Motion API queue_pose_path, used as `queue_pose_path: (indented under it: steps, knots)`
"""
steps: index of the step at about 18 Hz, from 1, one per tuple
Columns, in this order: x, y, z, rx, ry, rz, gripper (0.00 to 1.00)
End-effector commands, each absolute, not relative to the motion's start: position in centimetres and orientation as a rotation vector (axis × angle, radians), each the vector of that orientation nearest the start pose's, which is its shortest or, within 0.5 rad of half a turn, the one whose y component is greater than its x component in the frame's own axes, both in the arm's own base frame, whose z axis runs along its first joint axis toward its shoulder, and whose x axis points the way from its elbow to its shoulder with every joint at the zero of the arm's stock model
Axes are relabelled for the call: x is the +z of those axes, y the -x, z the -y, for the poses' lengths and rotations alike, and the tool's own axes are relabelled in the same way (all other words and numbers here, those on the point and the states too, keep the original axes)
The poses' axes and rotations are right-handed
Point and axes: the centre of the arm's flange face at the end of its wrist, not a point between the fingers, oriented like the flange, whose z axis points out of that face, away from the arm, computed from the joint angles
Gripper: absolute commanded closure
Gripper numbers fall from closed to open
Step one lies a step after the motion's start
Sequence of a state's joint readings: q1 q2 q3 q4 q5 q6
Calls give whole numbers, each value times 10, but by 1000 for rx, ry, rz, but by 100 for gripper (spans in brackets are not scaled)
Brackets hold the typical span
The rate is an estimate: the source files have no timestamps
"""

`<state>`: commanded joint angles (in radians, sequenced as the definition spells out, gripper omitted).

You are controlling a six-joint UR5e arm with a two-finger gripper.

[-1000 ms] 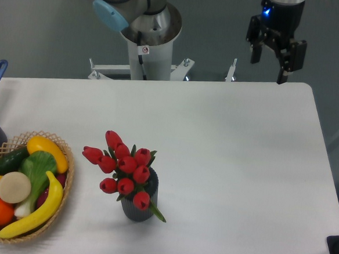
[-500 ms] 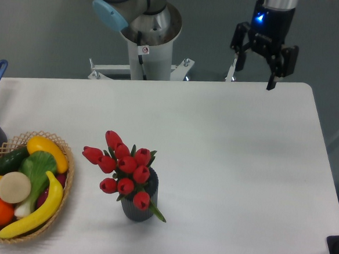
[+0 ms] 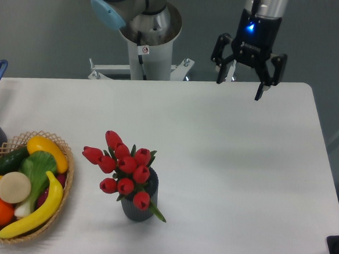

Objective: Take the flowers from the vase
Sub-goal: 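Move the open gripper down toward the red tulip bouquet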

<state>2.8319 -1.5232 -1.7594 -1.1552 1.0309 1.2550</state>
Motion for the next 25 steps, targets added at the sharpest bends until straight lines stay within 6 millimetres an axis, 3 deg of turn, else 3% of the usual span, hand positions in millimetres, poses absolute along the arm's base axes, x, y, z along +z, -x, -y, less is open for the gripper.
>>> queue_pose_path:
  steps: [5,9,15,17,21,25]
  knots:
    - [443,388,-357,138,2520,-201,0]
    - [431,379,-363,126,2516,-234,0]
    - [398,366,-410,68,2477,-345,0]
    - [383,347,-422,9,2474,-375,0]
    - [369,333,-431,-110,2363,-369,0]
    - [364,340,-438,-145,2307,-372,0]
